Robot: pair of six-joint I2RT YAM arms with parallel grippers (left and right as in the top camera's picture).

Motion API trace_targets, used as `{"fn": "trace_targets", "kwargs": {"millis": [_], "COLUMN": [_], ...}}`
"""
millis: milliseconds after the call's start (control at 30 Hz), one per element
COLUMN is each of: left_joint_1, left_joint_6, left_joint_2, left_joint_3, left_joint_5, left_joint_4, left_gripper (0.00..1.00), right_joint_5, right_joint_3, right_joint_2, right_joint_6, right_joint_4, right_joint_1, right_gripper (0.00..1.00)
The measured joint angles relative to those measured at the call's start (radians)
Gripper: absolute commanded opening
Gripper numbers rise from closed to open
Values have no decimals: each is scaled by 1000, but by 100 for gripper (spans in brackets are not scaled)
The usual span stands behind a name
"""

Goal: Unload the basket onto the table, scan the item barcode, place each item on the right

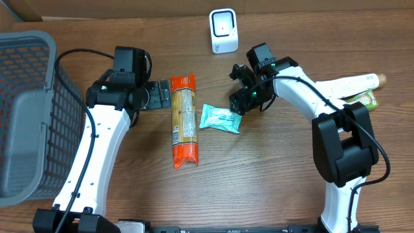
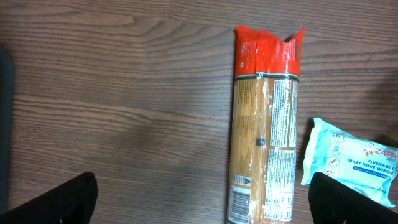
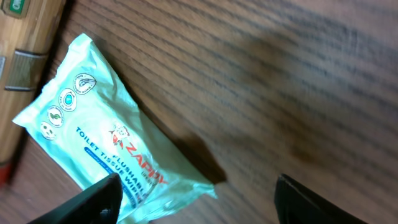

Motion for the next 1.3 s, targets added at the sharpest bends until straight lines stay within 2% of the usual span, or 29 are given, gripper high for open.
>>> {"fn": "trace_targets", "kwargs": {"millis": [333,400,433,467,600,633,700,1067,1300], "left_joint_1": [0,0,0,0,0,0,0,0,0], "left_joint_6": [0,0,0,0,0,0,0,0,0], "left_joint_2": [0,0,0,0,0,0,0,0,0], "left_joint_3": [0,0,0,0,0,0,0,0,0], "left_joint_5": [0,0,0,0,0,0,0,0,0], "left_joint_4": [0,0,0,0,0,0,0,0,0], "left_gripper": [100,100,100,100,100,99,100,100,100], "right_joint_5": [45,61,74,84,146,155,165,225,315], "right_joint_3": [0,3,7,10,24,29,35,66,103], "right_joint_2": [53,53,53,54,55,56,59,60,31], "right_joint_6": [-66,-68,-64,-60,-18,-13,4,160,285], "right_joint_4": [36,36,36,35,14,4,-13,-101,-180], "right_joint_1": [71,86,94,100,127,129,129,103,18], "right_gripper": [63,55,46,42,36,29,4,4,4]}}
